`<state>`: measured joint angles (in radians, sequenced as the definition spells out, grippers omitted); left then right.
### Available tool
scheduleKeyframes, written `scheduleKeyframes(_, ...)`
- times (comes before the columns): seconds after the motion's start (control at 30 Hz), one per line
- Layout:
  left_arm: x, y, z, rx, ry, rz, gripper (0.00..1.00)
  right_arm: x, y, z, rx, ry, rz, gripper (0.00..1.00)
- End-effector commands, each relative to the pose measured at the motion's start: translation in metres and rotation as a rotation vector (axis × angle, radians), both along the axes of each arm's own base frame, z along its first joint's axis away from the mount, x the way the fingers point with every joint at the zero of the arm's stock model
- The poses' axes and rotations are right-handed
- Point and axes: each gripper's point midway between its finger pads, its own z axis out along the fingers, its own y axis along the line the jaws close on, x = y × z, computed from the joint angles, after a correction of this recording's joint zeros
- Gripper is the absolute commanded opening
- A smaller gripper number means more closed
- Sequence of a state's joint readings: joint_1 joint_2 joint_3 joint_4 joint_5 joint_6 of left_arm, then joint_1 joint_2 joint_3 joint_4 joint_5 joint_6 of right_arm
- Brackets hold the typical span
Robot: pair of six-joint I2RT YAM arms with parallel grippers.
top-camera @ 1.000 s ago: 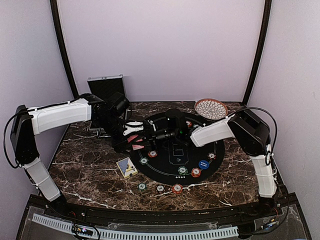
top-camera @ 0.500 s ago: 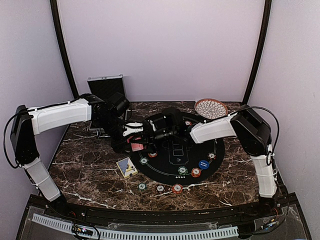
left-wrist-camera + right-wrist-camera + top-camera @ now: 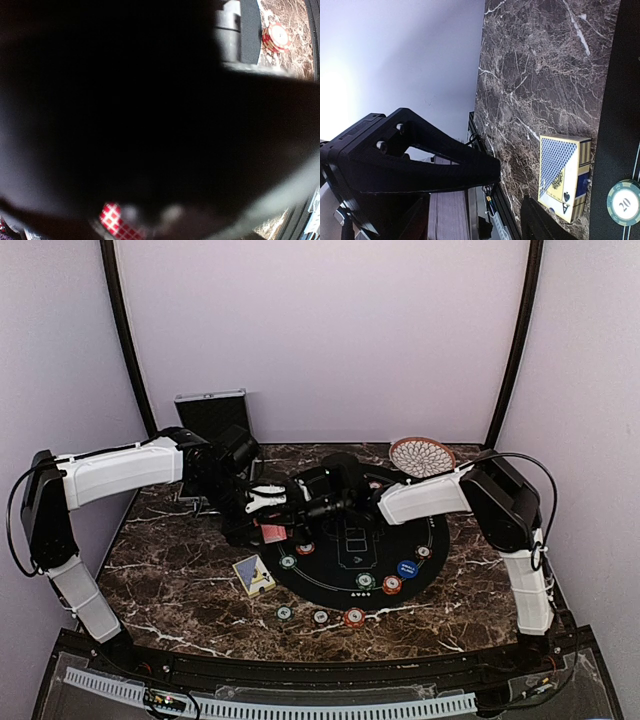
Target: Distribute texas hold em gaming equipment
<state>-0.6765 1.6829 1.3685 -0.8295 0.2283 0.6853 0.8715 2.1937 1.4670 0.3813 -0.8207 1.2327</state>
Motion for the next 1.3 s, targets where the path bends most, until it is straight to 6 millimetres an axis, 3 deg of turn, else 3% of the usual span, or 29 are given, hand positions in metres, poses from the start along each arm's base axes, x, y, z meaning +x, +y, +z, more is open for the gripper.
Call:
scheduleKeyframes(0.0,-0.004,-0.002,0.021,-0.037,-0.021,-0.009,0.46,0.005,-0.001,-0.007,-0.042,-0.016,-0.015,0.6)
scheduleKeyframes(0.27,-0.006,0.002,0.024,-0.037,-0.036,-0.005,0.45,0.012,-0.016,-0.018,-0.132,-0.052,-0.049,0.6)
scheduleKeyframes(0.97,-0.005,0.005,0.025,-0.073,-0.016,0.047,0.37,-0.001,-0.027,0.016,-0.028,-0.042,-0.024,0.42)
scheduleKeyframes(1.2,-0.005,0.009,0.023,-0.071,-0.004,0.057,0.35,-0.004,-0.03,0.02,-0.019,-0.041,-0.017,0.42)
scheduleKeyframes(1.27,-0.005,0.009,0.023,-0.071,-0.001,0.057,0.35,-0.005,-0.03,0.02,-0.017,-0.04,-0.013,0.45)
